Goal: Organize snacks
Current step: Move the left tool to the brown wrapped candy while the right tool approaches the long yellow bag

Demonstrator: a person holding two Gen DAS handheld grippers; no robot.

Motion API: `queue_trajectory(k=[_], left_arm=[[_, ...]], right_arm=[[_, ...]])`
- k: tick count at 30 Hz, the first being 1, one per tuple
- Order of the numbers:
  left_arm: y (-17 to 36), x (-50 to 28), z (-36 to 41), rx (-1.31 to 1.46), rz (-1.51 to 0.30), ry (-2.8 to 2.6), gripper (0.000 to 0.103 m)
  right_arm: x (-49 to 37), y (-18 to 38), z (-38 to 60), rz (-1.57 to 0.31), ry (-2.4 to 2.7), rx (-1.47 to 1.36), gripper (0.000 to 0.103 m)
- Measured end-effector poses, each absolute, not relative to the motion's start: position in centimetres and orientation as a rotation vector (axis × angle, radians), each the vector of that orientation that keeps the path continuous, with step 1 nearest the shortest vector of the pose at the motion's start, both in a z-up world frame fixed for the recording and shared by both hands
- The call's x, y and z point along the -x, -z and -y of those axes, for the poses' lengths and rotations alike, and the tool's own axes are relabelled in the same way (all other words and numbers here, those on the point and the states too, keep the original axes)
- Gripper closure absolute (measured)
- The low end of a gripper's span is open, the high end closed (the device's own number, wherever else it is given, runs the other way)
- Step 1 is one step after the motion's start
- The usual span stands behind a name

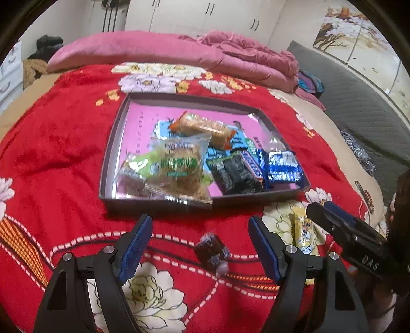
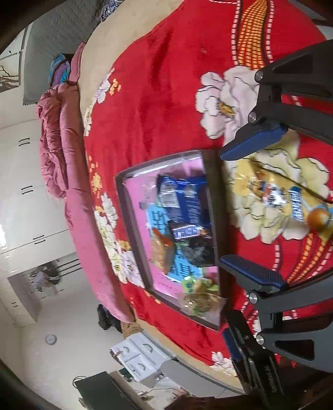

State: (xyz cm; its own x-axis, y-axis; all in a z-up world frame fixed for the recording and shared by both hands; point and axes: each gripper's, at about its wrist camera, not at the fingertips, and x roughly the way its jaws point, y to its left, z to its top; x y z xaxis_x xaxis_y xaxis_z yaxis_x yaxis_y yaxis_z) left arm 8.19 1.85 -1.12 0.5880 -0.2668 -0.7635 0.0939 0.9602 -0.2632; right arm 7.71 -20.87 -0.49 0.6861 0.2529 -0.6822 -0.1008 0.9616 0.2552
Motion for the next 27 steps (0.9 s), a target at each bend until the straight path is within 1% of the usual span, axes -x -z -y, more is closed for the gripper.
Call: queue_trajectory(k=[11,14,15,19,22,23,26,27], left_arm=[[2.8,-7.6,-0.8,0.159,-1.019,0.187,0.025],[3.2,-7.6,-0.6,0.148,-1.040,0.175,0.025],[3.4,-7.6,-0.6,0.149,-1.048,0.179,0.025],[3.7,-7.6,-0.4,0.144,-1.063,0.177,0.025],[3.9,-7.6,-0.3,0.146,-1.064,0.182,0.025],[3.9,-7.7,-0.2,0.144,-1.064,0.184,0.025],[4.0,-7.8,0.2,0.133,-1.066,0.194,0.032],[4.1,-7.9,0.5,0.122,-1.068,0.196,0.035]], right_arm=[[-7.1,2.7,21.2,-0.892,-0.135,-0.173,0.027],[-7.3,3.5,21.1,-0.924,-0.135,-0.169,0.032],[-7.3,3.6,21.0,-0.928,-0.141,-0.167,0.035],[-7.4,4.2,20.3,-0.945,-0.159,-0.152,0.036],[-7.5,4.5,20.0,-0.952,-0.178,-0.151,0.043],[-7.5,4.6,19.9,-0.954,-0.186,-0.150,0.043],[-7.7,4.9,19.7,-0.958,-0.199,-0.152,0.045],[-7.8,4.9,19.6,-0.958,-0.205,-0.155,0.049]])
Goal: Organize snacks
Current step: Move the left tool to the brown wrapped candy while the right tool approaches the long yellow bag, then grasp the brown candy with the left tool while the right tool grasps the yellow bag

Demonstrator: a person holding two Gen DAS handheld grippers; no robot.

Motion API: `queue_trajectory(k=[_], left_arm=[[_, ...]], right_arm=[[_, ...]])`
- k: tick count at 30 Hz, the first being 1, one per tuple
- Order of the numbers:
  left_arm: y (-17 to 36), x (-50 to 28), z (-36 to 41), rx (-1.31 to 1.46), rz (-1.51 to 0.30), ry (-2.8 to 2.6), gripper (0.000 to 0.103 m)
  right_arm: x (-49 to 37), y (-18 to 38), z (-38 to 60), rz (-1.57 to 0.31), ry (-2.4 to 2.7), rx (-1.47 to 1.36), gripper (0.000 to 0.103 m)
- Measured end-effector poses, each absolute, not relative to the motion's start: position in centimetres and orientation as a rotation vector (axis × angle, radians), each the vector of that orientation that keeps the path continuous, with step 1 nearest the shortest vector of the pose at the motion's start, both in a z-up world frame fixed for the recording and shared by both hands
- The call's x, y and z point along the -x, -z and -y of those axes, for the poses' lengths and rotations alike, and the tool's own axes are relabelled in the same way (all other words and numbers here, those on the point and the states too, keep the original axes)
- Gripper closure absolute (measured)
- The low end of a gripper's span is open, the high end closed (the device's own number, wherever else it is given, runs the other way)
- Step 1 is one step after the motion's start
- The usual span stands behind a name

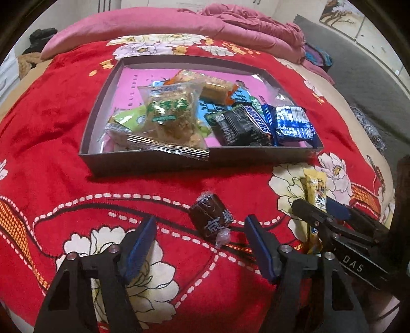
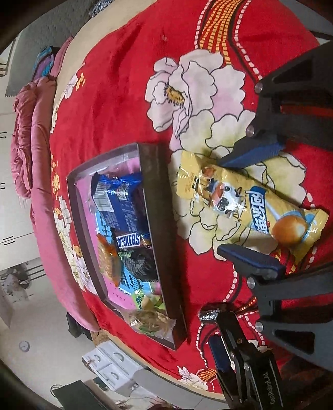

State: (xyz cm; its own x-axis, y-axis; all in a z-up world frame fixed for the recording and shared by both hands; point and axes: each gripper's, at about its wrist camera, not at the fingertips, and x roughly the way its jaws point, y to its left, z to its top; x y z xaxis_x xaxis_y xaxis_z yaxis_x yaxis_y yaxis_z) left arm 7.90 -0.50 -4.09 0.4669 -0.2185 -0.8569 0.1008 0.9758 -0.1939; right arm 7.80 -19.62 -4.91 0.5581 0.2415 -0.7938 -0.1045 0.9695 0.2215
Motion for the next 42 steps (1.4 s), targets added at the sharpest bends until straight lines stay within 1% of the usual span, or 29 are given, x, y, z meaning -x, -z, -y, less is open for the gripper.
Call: queue_trajectory(k=[1,2,3,4,5,6,7,10,12,13,15,17,24,33,42], left_arm=[[4.1,-7.9,0.7,0.112,-1.065,0.198,0.037],[4.1,-7.9,0.9,0.102,-1.061,0.199,0.041],[4.1,-8.0,1.1,0.090,-1.057,0.200,0.043],[4.2,-8.0,1.4,0.081,-1.057,0.203,0.044],[4.3,-8.0,1.7,0.070,-1.062,0.209,0.047],[4.4,-8.1,1.9,0.061,-1.066,0.212,0.050],[4.6,-8.1,2.1,0.052,-1.069,0.214,0.051],[4.8,-8.3,2.5,0.030,-1.067,0.214,0.052],[4.9,-8.4,2.7,0.020,-1.066,0.215,0.054],[4.9,-8.5,2.7,0.020,-1.067,0.216,0.055],[4.9,-8.6,2.6,0.024,-1.066,0.218,0.059],[5.0,-8.8,2.3,0.040,-1.069,0.222,0.065],[4.5,-8.8,0.7,0.175,-1.068,0.260,0.066],[1.8,-7.6,1.3,0.155,-0.938,0.293,0.066],[0.8,-7.6,1.4,0.141,-0.886,0.272,0.066]], right_arm=[[-7.9,4.9,19.6,-0.958,-0.211,-0.157,0.053],[-8.0,5.0,19.6,-0.960,-0.220,-0.161,0.055],[-8.1,5.1,19.6,-0.961,-0.227,-0.162,0.059],[-8.1,5.1,19.6,-0.961,-0.232,-0.162,0.063],[-8.3,5.2,19.5,-0.962,-0.241,-0.159,0.065],[-8.4,5.2,19.3,-0.962,-0.246,-0.150,0.068],[-8.5,5.2,19.2,-0.962,-0.250,-0.144,0.071],[-8.5,5.0,18.9,-0.956,-0.273,-0.135,0.076],[-8.5,4.8,18.8,-0.952,-0.276,-0.134,0.078],[-8.5,4.8,18.8,-0.950,-0.279,-0.140,0.083],[-8.5,4.6,18.9,-0.947,-0.297,-0.164,0.084],[-8.5,4.3,18.8,-0.935,-0.319,-0.178,0.085],[-8.1,2.9,18.7,-0.879,-0.368,-0.197,0.085],[-8.6,1.9,19.9,-0.837,-0.374,-0.259,0.085],[-8.2,0.1,19.2,-0.752,-0.416,-0.223,0.085]])
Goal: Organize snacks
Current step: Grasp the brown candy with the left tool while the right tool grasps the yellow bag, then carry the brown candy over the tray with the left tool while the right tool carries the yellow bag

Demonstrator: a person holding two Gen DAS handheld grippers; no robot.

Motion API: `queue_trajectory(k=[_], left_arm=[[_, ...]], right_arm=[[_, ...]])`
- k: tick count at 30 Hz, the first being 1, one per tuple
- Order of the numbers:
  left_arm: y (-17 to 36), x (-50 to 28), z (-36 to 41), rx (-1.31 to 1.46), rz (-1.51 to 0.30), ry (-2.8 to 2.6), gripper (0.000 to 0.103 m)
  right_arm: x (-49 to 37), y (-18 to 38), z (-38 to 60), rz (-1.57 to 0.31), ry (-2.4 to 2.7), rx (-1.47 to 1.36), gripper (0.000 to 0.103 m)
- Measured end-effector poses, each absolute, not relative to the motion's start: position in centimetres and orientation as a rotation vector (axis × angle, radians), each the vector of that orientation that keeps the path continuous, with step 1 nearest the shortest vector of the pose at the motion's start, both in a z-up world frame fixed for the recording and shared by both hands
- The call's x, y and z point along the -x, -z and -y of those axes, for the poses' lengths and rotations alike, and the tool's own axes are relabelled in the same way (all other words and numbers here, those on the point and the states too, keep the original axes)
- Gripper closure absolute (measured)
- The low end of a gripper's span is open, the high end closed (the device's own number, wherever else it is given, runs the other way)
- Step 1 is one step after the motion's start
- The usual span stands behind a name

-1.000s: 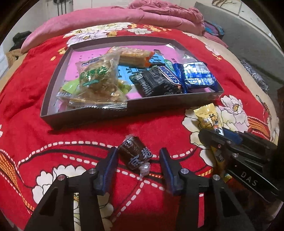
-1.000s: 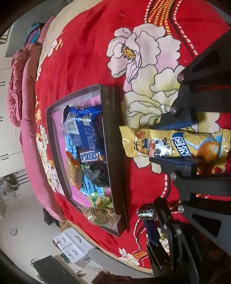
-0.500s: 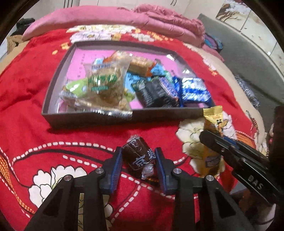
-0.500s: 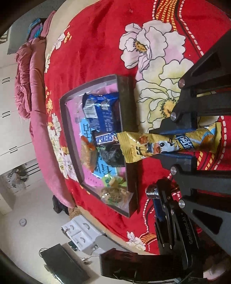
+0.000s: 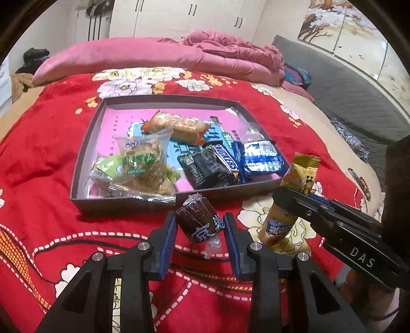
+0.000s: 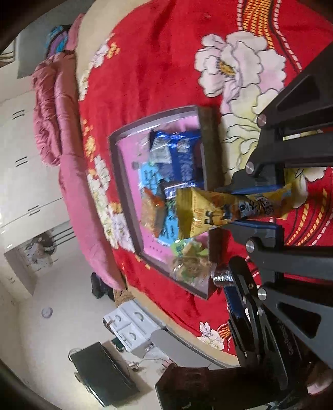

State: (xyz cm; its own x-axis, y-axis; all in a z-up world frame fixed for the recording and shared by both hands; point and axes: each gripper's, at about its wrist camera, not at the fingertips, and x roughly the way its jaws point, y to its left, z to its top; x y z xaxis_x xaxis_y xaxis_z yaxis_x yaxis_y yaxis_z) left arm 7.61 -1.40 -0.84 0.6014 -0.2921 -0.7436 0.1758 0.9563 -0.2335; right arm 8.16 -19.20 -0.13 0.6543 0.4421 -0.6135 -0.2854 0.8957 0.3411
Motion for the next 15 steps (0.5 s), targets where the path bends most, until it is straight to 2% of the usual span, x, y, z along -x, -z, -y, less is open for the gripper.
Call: queue_trajectory(k=[15], left_arm=[[0.0,-8.0,0.6,0.171,-0.834,0.237,0.066]], right_arm=[[-8.2,-2.0,18.6,-0.644,-0.443,-0.216,0.086]])
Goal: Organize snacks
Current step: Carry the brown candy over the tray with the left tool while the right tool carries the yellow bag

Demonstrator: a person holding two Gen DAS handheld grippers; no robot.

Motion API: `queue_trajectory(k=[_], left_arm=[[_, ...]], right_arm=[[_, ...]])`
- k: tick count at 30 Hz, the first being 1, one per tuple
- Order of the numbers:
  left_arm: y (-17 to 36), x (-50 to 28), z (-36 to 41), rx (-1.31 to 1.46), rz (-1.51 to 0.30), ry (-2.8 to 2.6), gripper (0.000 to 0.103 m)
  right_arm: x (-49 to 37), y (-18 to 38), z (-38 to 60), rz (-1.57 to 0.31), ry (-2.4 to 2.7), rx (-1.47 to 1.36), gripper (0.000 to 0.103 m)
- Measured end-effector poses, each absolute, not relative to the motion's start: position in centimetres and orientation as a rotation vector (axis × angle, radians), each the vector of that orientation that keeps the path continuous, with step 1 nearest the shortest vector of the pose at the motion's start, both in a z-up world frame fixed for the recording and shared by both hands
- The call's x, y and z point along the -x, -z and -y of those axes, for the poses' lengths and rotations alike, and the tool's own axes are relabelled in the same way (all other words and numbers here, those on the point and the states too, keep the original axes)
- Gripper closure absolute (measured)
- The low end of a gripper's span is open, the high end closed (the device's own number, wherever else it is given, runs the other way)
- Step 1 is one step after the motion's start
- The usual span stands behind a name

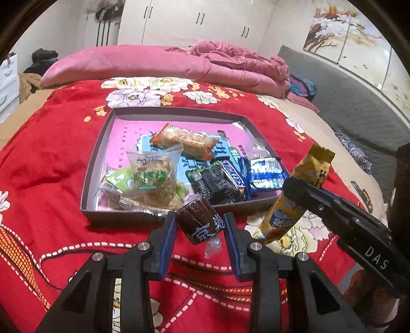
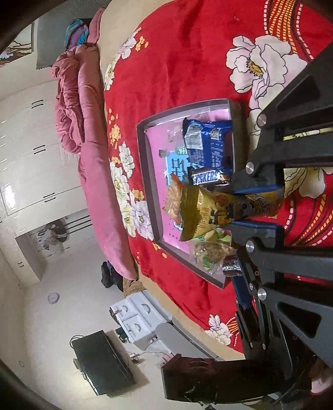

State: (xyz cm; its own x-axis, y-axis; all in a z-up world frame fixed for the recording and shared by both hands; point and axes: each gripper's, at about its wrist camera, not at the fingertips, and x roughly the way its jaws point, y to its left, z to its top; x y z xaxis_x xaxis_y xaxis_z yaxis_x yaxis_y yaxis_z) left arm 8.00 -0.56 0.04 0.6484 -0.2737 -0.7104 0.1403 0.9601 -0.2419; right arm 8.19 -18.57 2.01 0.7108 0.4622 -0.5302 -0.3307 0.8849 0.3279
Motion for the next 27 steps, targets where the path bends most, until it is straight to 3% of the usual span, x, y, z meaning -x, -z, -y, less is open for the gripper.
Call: queue_trajectory(k=[14,27], left_arm=[[-0.6,-10.1,0.1,0.216,-0.778,0.200,0.066],[-0.2,-12.7,1.4,0.172,-0.760,0.188,0.066]], right_arm=[[-10.8,-3.2,19.7,-0.568,-0.406,-0.279,0.085],[-13.8,-1.7,19.3,-0.615,-0.401,-0.297,0.085]])
